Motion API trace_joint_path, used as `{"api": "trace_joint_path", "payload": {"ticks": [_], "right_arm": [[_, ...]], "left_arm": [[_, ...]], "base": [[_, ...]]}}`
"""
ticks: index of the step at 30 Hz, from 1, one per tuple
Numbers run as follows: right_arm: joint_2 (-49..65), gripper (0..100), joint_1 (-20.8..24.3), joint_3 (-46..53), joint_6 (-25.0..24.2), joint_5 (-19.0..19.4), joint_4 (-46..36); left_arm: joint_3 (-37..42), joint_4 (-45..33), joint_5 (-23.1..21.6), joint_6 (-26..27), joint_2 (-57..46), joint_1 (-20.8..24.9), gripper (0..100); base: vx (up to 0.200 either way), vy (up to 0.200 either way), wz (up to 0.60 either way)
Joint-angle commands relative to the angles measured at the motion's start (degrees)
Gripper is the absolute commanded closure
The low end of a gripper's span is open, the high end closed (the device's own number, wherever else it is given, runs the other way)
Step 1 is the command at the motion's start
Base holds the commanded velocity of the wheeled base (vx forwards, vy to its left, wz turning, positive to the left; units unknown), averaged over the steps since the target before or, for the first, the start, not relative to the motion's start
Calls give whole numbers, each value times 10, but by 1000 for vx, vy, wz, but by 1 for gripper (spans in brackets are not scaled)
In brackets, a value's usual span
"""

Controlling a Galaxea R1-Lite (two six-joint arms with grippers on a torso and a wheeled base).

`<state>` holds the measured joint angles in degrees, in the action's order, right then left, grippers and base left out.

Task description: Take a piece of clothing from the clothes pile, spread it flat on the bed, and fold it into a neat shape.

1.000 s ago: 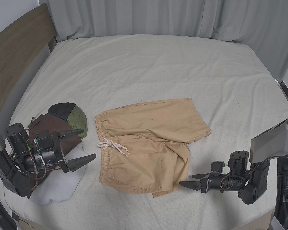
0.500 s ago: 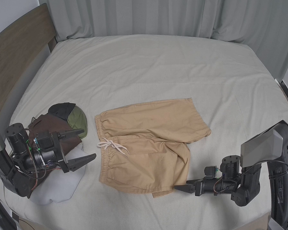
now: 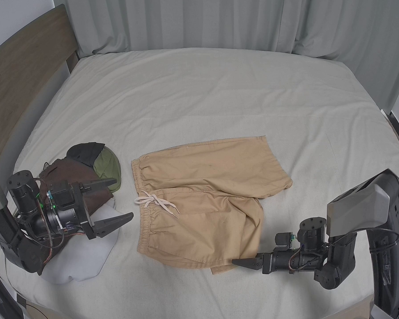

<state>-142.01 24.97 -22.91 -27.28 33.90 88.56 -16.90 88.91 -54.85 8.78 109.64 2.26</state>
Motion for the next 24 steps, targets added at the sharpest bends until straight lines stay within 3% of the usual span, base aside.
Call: {"api": "trace_joint_path", "payload": {"ticks": [1,24], "right_arm": [[14,0,5,-1,-1,0,1],[80,0,-21,-23,-2,-7,1]], "left_arm": [[1,0,0,0,2,2,0],[3,0,2,1,6,5,0]], "base": [[0,0,0],[0,0,0]]}}
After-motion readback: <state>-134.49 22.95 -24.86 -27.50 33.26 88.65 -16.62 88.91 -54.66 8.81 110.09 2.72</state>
